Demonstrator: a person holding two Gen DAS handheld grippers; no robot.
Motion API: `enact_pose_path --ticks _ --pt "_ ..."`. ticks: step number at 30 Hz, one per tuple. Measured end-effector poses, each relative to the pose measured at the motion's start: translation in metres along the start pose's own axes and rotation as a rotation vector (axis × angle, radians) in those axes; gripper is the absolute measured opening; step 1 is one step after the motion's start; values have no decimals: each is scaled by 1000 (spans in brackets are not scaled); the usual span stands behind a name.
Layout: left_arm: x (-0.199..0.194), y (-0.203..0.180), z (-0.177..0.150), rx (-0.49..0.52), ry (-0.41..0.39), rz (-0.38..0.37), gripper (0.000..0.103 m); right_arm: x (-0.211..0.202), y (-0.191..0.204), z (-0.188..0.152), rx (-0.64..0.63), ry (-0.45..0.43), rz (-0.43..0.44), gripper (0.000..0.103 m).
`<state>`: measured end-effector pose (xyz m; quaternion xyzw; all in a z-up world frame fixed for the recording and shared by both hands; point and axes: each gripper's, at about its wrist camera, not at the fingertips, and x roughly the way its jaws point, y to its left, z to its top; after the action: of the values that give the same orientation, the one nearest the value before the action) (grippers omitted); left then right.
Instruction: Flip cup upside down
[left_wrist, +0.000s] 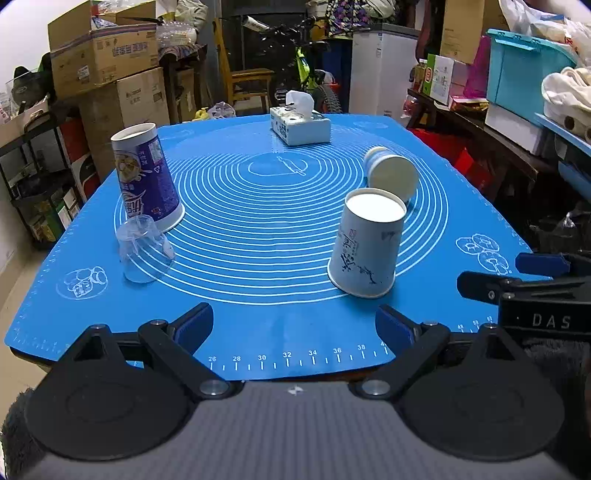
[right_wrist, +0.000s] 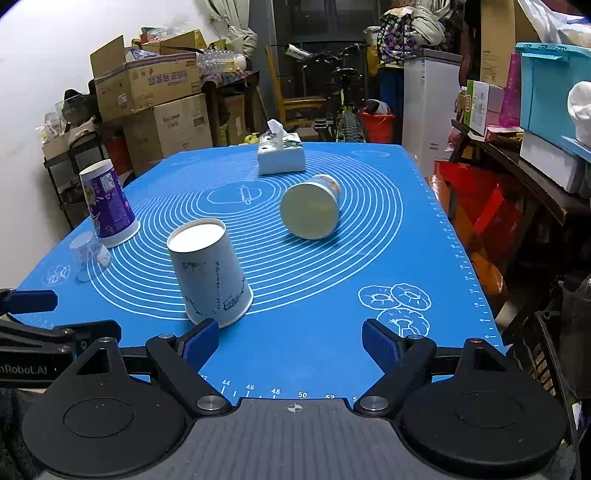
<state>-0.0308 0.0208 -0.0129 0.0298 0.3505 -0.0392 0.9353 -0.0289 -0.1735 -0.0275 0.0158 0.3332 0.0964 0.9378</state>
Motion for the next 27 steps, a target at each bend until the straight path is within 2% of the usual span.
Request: enact_pose_path --ticks 27 --pt "6 -6 -2 7 26 -12 94 3 -10 -2 31 4 -18 86"
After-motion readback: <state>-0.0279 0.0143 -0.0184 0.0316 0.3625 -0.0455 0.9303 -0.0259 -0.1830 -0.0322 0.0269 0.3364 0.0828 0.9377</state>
